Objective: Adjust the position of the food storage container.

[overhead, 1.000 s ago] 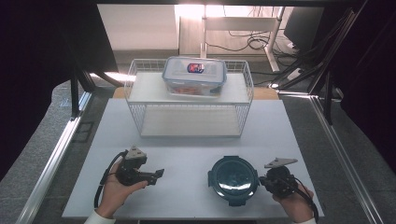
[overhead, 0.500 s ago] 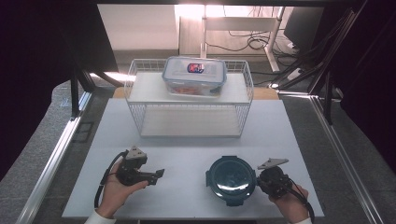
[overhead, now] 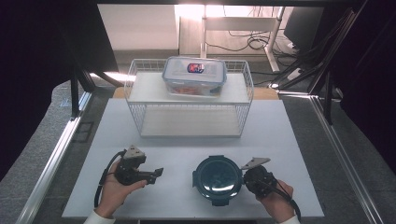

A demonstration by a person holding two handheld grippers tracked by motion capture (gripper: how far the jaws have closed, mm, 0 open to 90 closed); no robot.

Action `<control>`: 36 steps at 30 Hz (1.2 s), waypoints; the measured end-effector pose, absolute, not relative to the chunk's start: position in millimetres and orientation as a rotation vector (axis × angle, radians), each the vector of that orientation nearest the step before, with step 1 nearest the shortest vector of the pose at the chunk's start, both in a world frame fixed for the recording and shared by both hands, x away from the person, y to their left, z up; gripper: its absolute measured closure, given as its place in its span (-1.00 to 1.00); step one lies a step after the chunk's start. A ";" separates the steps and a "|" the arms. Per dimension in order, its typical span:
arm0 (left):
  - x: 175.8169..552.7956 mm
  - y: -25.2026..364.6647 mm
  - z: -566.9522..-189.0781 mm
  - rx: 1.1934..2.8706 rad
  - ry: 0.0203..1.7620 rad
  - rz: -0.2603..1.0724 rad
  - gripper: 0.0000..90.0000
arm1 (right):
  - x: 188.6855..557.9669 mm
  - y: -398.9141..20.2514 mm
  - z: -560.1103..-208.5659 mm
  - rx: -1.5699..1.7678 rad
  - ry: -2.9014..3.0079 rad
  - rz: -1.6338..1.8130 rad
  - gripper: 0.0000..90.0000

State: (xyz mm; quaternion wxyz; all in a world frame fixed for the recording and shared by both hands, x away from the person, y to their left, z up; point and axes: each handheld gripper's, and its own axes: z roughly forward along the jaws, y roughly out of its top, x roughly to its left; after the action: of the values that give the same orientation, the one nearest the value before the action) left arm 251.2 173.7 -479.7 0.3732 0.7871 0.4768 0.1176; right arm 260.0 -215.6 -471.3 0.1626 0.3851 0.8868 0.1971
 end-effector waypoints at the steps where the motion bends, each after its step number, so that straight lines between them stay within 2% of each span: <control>1: 251.4 173.9 -480.0 2.018 1.222 0.302 -0.60 | 260.2 -212.8 -471.1 1.089 2.537 0.559 0.99; 15: 252.9 178.5 -480.0 2.005 1.242 0.303 -0.60 | 265.9 -176.2 -474.7 0.968 2.596 0.579 0.99; 23: 251.6 181.2 -478.5 1.987 1.251 0.307 -0.60 | 271.2 -192.3 -473.7 1.007 2.550 0.644 0.98; 29: 250.0 180.5 -475.4 1.955 1.264 0.289 -0.60 | 276.6 -220.7 -458.5 1.116 2.445 0.839 0.97; 31: 248.4 179.4 -473.1 1.943 1.267 0.286 -0.60 | 278.4 -230.1 -455.3 1.153 2.433 0.945 0.74; 34: 247.1 178.3 -471.3 1.940 1.261 0.280 -0.60 | 279.4 -234.3 -453.8 1.198 2.419 1.082 0.02; 36: 246.2 176.8 -470.2 1.945 1.255 0.279 -0.60 | 279.1 -236.0 -453.1 1.222 2.403 1.141 -0.26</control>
State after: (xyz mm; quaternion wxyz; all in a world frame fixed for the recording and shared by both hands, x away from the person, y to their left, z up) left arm 246.2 176.8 -470.2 0.3941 0.7667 0.4947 0.1098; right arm 279.1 -236.0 -453.1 0.1071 0.4150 0.8161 0.3876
